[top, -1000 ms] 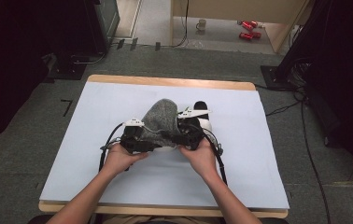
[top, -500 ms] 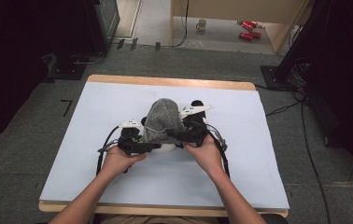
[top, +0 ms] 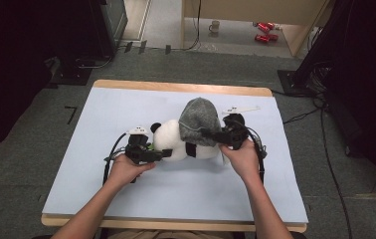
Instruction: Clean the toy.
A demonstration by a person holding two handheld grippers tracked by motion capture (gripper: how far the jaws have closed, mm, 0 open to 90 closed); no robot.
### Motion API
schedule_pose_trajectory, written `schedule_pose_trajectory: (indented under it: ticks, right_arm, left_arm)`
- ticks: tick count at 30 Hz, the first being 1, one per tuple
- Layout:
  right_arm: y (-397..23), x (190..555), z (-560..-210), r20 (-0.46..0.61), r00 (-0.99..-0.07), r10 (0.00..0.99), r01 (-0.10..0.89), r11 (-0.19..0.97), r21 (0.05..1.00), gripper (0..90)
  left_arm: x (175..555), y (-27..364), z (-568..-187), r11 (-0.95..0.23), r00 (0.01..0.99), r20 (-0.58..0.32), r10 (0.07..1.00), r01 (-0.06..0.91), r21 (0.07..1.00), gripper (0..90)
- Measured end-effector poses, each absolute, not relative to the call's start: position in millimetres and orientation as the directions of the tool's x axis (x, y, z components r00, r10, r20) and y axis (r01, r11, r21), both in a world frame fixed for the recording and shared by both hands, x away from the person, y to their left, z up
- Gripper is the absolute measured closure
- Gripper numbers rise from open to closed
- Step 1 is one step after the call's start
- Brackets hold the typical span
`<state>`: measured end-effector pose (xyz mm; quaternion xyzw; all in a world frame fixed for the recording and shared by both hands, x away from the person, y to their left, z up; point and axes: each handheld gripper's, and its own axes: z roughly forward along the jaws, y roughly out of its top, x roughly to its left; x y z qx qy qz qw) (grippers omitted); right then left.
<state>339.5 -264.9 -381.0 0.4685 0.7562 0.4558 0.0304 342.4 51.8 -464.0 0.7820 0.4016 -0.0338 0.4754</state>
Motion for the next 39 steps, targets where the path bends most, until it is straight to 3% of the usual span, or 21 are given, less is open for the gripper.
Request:
schedule_pose_trajectory:
  ticks: [12, 16, 19, 25, 32, 39]
  right_arm:
    - [-304.3, 345.8, -381.5, 0.393, -0.442, 0.806, 0.699, 0.035, 0.714, 78.1]
    - [-302.9, 343.6, -372.6, 0.422, -0.447, 0.789, 0.683, -0.004, 0.731, 78.8]
    - [-289.0, 340.0, -361.5, 0.451, -0.488, 0.747, 0.653, -0.030, 0.756, 78.9]
    - [-231.3, 331.1, -359.2, 0.419, -0.597, 0.684, 0.620, 0.063, 0.782, 78.7]
    - [-177.6, 329.9, -382.3, 0.381, -0.659, 0.648, 0.628, 0.196, 0.753, 78.2]
    - [-198.2, 334.4, -389.6, 0.337, -0.644, 0.687, 0.623, 0.215, 0.753, 77.9]
  left_arm:
    - [342.8, 52.1, -465.6, -0.209, 0.661, -0.451, 0.600, 0.673, 0.709, 40.6]
    - [341.7, 49.4, -464.1, -0.216, 0.666, -0.435, 0.606, 0.664, 0.716, 40.6]
    - [335.2, 43.2, -461.8, -0.255, 0.700, -0.367, 0.612, 0.614, 0.747, 40.6]
    - [327.3, 35.8, -459.4, -0.278, 0.711, -0.327, 0.622, 0.591, 0.757, 40.4]
    - [323.4, 36.3, -460.4, -0.274, 0.697, -0.335, 0.634, 0.608, 0.745, 40.4]
    - [329.9, 41.3, -462.5, -0.264, 0.695, -0.362, 0.621, 0.620, 0.739, 40.5]
